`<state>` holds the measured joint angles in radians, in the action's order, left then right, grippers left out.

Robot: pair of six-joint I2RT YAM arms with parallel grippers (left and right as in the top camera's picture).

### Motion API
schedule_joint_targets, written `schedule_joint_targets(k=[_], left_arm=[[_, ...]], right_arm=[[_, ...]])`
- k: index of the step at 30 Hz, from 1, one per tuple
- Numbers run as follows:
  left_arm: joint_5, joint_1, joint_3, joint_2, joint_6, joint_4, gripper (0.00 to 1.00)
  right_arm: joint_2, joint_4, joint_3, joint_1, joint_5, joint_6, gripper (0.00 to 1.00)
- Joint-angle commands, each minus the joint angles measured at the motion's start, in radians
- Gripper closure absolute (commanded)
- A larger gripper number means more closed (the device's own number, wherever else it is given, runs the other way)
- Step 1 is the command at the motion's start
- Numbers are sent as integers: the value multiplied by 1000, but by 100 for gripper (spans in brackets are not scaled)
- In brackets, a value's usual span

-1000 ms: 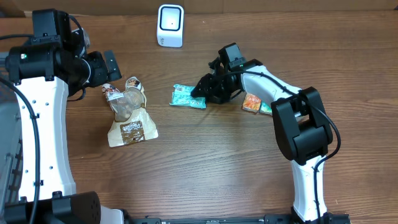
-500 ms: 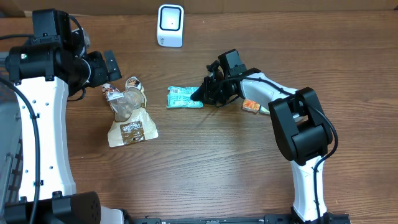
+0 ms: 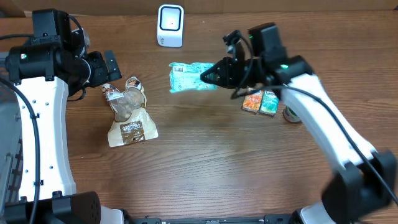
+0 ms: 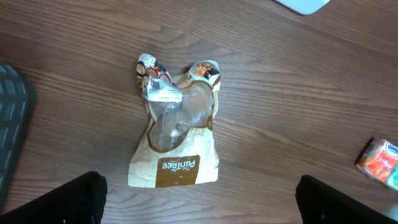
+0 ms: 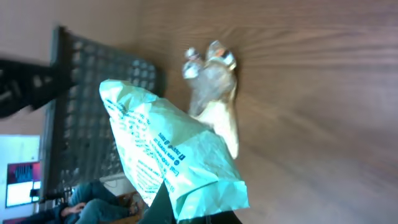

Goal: Scan the item barcode
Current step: 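Lift the green tissue pack and carry it toward the scanner, then hold the green tissue pack against the scanner window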

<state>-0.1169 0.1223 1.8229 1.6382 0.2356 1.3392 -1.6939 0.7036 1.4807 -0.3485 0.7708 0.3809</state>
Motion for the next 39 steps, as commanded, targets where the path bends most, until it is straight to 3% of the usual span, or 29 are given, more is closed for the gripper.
schedule_joint_targets(k=[1,6,15,20,23,25,27,31,33,35,39], left_arm=[[-4,3,7,-15,-7,-1,0],[-4,3,7,-15,-7,-1,0],[-4,3,7,-15,-7,-1,0],[-4,3,7,-15,-8,-1,0],[-4,3,7,-15,-7,-1,0],[-4,3,7,-15,-7,-1,0],[-4,3,7,-15,-7,-1,0],[-4,3,7,-15,-8,-1,0],[-4,3,7,-15,-7,-1,0],[-4,3,7,-15,-7,-1,0],[-4,3,7,-15,-8,-1,0]], right_arm=[[104,66,8,-4,16,-23,96],[190,168,8,-4,5,-50,96],[191,181,16,-6,-127,-2,96],[50,280,281,-57,-304,-12,96],[-104,381,537,-106,-465,-56,96],[-244,422,749,-147,-671,-94,96],[-340,375,852,-181,-883,-168,96],[-466,108,844,-228,-1232,-410,96],[-527,-26,842,-234,-1291,-565,96],[-612,-212,842,-236,-1308,-830,96],[-713,-426,841,-236,-1304,-1124,96]])
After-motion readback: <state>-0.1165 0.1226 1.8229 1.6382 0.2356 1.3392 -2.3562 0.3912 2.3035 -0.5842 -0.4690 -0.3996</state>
